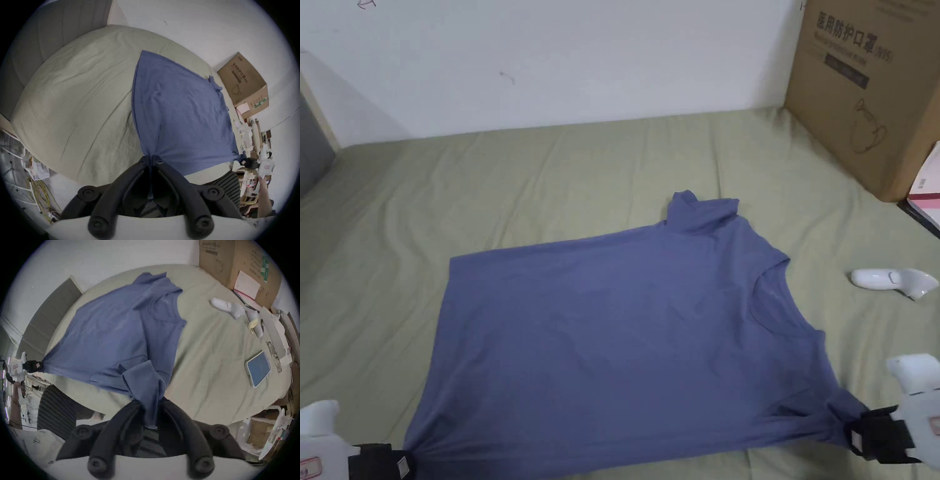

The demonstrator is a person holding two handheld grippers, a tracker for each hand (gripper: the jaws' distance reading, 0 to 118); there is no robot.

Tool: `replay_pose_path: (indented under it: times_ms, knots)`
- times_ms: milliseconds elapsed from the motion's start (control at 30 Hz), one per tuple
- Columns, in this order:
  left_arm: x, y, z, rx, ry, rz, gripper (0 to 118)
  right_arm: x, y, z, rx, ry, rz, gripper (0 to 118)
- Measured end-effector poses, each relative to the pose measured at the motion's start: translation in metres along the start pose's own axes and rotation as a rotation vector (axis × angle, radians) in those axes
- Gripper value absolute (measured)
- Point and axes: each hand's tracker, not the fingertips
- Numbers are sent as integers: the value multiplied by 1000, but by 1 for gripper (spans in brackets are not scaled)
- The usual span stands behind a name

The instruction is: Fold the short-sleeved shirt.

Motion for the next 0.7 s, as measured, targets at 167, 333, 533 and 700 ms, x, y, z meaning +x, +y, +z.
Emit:
replay_pose_path:
  times_ms: [167, 333, 533, 700]
  knots:
    - [8, 35, -1, 64, -85, 50, 2, -13, 35, 26, 138, 7, -20, 14]
    - [23, 111, -44, 90, -99, 59, 2, -12, 124, -5, 161, 38, -84, 14]
    - [21, 187, -131, 44, -37, 91, 2, 10, 218, -100, 108, -15, -110, 14]
    - [13, 196, -175, -58, 61, 100, 71, 13, 237, -149, 17, -124, -79, 29]
